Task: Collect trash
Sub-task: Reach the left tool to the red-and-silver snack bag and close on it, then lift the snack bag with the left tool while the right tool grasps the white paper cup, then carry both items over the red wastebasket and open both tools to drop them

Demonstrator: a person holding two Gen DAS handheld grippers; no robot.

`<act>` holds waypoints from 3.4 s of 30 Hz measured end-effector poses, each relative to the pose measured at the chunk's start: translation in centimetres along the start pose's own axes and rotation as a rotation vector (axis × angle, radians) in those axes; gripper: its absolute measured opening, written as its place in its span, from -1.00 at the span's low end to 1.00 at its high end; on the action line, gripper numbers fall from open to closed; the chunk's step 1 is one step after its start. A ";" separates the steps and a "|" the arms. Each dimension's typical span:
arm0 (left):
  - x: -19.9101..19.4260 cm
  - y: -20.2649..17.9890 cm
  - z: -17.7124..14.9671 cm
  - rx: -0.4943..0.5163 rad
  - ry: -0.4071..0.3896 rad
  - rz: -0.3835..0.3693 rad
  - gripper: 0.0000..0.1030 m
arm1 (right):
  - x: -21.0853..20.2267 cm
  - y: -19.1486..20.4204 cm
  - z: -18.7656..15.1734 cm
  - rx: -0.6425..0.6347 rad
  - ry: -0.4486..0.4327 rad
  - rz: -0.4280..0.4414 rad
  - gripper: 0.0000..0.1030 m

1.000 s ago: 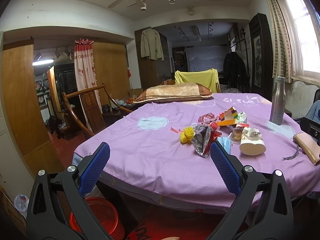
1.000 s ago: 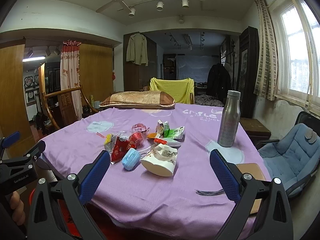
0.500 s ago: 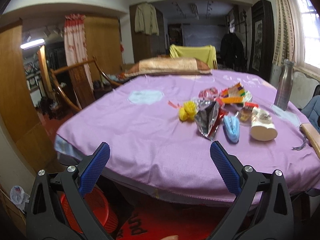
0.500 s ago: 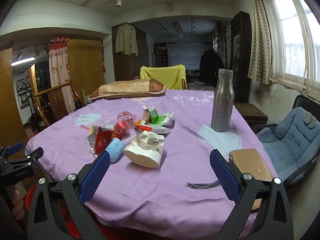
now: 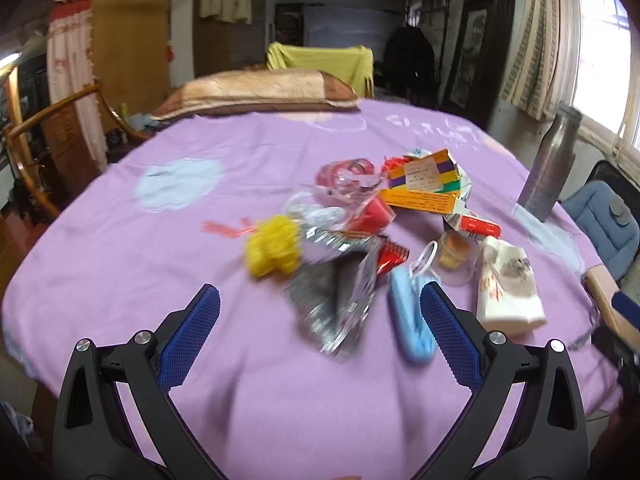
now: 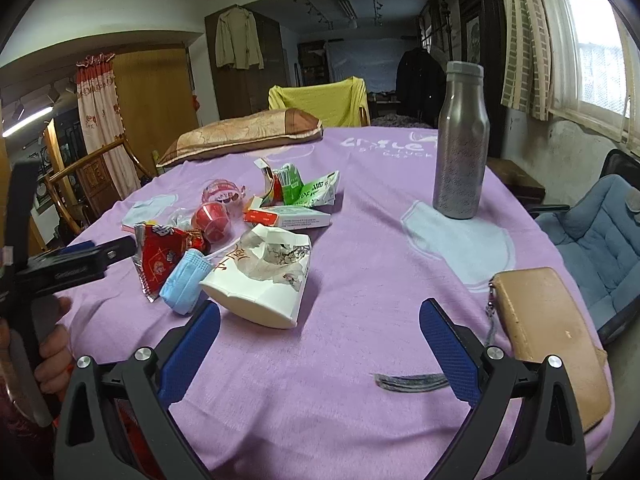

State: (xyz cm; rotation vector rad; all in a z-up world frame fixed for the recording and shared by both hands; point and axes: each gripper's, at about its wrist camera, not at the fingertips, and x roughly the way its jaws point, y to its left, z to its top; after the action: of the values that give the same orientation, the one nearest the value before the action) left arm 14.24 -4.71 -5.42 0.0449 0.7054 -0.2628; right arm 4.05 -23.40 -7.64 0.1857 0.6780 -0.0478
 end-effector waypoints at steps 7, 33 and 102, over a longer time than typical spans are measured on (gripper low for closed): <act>5.8 0.2 1.9 -0.060 0.143 -0.015 0.87 | 1.8 0.2 0.3 -0.008 0.038 0.004 0.89; -0.6 2.6 -1.9 0.048 0.059 0.139 0.87 | 2.4 0.6 0.5 -0.019 0.037 0.056 0.89; -12.1 29.9 -19.6 -0.457 0.193 0.526 0.87 | 0.5 18.7 3.6 -0.243 0.071 0.358 0.82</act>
State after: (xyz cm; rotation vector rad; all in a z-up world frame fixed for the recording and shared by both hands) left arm 0.57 29.38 -13.99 -0.1808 0.9044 0.4144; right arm 8.59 -5.69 -2.32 0.0729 0.7062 0.3848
